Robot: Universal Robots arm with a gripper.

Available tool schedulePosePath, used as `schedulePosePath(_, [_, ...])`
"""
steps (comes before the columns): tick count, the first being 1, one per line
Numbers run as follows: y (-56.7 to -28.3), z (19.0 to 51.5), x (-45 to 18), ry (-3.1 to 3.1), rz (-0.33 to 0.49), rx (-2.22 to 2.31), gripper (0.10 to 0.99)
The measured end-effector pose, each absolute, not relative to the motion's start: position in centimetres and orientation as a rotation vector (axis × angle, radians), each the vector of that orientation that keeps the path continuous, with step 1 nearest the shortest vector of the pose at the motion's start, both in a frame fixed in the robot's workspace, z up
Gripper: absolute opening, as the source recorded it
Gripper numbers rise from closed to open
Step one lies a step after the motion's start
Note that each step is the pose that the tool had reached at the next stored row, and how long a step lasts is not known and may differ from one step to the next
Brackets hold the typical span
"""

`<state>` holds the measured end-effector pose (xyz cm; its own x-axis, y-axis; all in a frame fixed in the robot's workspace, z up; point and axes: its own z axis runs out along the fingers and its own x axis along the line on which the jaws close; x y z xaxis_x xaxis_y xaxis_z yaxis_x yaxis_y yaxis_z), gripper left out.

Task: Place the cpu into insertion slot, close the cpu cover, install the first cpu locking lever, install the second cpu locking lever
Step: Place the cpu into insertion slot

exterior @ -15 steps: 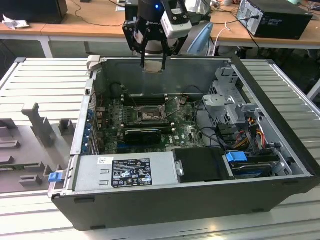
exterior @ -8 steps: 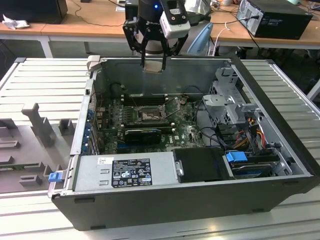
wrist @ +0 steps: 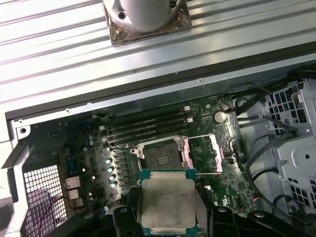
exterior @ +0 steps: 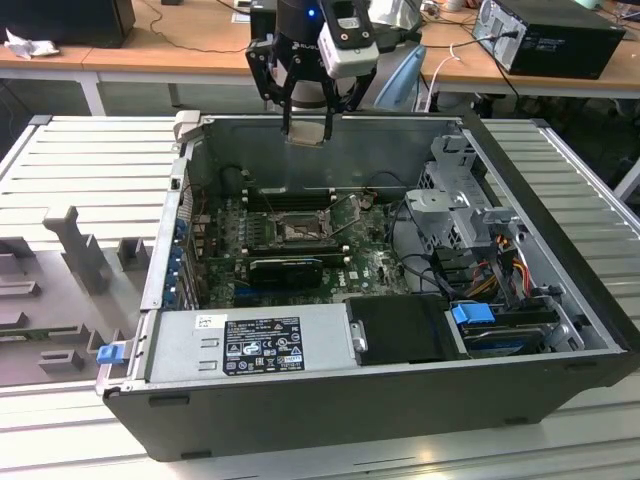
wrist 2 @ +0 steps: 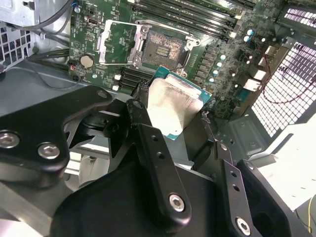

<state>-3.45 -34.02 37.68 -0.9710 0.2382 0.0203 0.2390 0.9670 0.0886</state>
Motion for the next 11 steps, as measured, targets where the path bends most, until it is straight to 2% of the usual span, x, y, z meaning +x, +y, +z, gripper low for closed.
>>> schedulePosePath(11, [-34.02,37.68,-3.45,-3.097,-0.142,-0.461,0.529])
